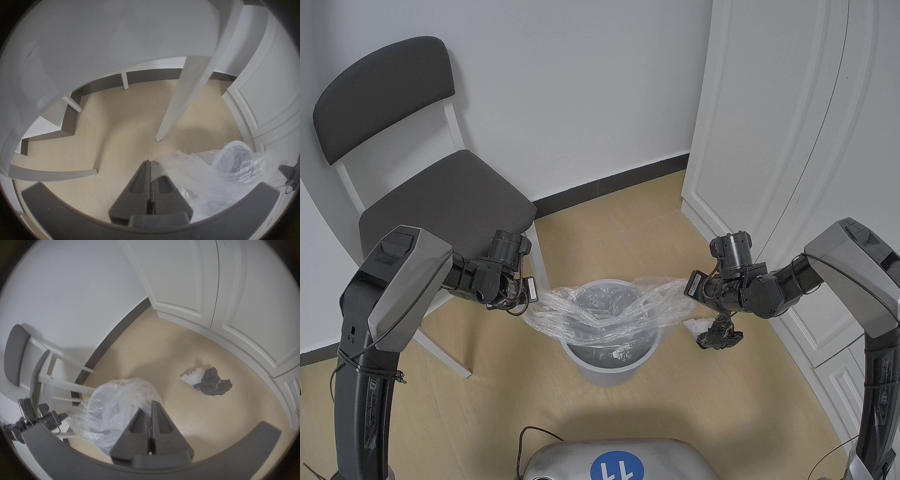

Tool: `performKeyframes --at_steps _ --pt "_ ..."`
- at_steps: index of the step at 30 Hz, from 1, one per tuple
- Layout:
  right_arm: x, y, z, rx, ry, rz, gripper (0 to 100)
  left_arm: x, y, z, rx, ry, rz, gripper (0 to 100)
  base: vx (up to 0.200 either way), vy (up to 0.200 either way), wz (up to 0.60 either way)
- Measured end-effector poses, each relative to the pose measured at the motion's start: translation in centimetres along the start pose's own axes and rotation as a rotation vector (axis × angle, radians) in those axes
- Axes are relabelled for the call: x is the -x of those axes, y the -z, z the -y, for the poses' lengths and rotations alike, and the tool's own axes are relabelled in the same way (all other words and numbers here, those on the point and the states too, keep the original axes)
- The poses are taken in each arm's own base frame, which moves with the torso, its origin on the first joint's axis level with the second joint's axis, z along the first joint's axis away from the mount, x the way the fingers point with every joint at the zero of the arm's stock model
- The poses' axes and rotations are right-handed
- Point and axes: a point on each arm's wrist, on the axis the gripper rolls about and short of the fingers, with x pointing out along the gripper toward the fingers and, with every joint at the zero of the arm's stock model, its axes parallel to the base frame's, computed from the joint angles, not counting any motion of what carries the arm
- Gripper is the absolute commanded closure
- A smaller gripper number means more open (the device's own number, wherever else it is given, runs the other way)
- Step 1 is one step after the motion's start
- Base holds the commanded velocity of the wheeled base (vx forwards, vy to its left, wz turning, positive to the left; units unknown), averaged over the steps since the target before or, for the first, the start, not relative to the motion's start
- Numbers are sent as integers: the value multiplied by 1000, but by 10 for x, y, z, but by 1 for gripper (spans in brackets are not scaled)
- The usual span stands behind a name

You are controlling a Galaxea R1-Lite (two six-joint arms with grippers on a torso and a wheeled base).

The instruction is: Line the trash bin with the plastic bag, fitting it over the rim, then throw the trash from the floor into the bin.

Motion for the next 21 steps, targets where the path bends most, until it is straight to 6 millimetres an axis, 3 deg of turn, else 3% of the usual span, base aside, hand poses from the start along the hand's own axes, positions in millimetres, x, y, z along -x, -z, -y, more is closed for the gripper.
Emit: performKeyframes --at_steps 9,15,21 --pt "2 -18 3 -9 33 74 100 -2 0 -4 -18 -50 7 100 0 0 0" --pt "6 -10 11 75 67 50 100 3 16 -8 -82 -63 -38 100 0 0 0" --pt "12 5 16 153 87 4 100 21 28 -1 -133 -36 -31 100 0 0 0"
